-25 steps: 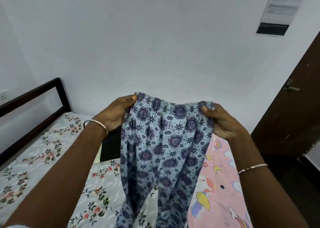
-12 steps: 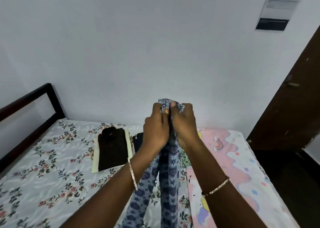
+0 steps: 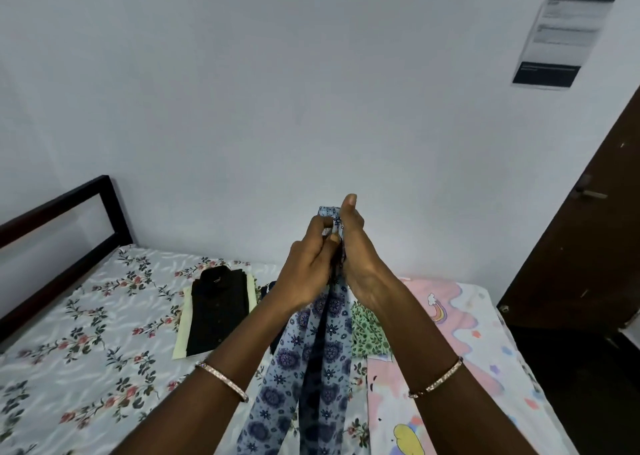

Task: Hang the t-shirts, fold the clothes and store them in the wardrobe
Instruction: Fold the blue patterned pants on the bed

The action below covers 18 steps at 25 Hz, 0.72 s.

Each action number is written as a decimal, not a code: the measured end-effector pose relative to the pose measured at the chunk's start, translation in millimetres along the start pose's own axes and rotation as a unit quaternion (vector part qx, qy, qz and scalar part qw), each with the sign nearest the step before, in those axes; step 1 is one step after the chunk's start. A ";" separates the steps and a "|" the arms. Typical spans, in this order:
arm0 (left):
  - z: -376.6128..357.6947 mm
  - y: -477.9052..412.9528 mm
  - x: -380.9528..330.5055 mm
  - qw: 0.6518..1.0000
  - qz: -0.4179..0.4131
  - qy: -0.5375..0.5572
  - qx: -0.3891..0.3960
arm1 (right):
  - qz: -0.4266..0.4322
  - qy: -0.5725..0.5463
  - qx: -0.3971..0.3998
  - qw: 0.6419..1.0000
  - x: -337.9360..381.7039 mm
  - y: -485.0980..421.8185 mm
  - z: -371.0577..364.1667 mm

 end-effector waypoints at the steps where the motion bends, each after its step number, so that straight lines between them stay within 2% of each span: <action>1: -1.9 -1.0 1.1 0.999 0.011 0.027 0.013 | -0.006 0.000 0.016 1.000 0.9 -0.8 0.3; 3: -0.5 -1.1 1.5 0.998 0.031 0.058 0.001 | -0.004 -0.007 0.043 0.999 8.2 1.5 1.7; 7: 19.5 -4.4 0.6 0.994 0.048 0.057 -0.083 | 0.002 0.024 0.140 0.990 24.2 14.6 1.3; 10: 24.7 -11.3 -11.7 0.991 0.051 0.111 -0.048 | 0.067 0.135 0.133 0.980 56.8 20.4 8.7; 12: 25.8 -15.9 -38.4 0.991 0.027 0.131 -0.007 | 0.191 0.275 0.089 0.938 95.1 18.5 16.1; 16: 41.4 -32.1 -83.5 0.988 -0.006 0.153 0.008 | 0.334 0.369 0.082 0.863 145.9 20.2 12.1; 18: 53.7 -37.9 -94.5 0.986 -0.021 0.162 -0.015 | 0.415 0.424 0.062 0.803 174.1 26.5 2.6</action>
Point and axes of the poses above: each hand's wrist, its own y-axis away from the middle knuckle, its own z-axis out of the back of the hand, x = y × z, the point moved 10 cm from there along -y, towards the middle knuckle, and after that the axes turned 3 degrees about x, right-handed, at the moved point
